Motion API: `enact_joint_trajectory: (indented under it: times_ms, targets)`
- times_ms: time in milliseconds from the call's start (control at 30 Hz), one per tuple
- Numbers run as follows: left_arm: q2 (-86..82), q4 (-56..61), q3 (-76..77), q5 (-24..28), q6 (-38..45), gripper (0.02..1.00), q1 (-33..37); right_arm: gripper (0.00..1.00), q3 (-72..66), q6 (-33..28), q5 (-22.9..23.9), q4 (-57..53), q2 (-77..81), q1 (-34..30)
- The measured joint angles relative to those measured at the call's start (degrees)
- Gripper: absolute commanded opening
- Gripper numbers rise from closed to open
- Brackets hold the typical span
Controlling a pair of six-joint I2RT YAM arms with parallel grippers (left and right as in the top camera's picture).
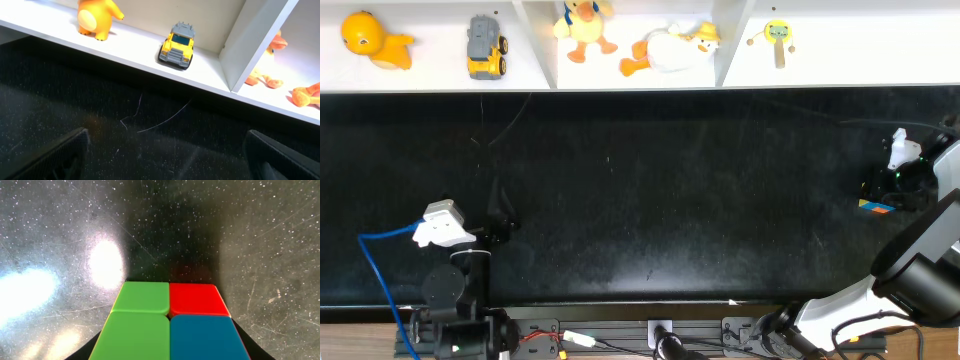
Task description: Store Toys
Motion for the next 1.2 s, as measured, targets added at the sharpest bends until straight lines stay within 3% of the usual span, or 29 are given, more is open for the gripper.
enact_joint_trajectory:
  times_ms: [367,567,900,1200]
  targets:
    - [0.0,0.0,0.0,0.0,0.0,0.998,0.0,0.31,0.68,0.72,-0.07,-1.55,0.0,0.46]
    - [0.0,0.0,0.0,0.0,0.0,0.998,0.0,0.257,6.34,1.09,-2.56,-5.68,0.0,2.86]
    - [0.0,0.0,0.0,0.0,0.0,0.998,0.0,0.145,12.5,2.58,-5.99,-8.61,-1.64,12.09]
    - [0.0,-0.02,0.0,0.0,0.0,0.996,0.0,0.049,12.5,4.63,-7.5,-7.15,-14.29,21.44]
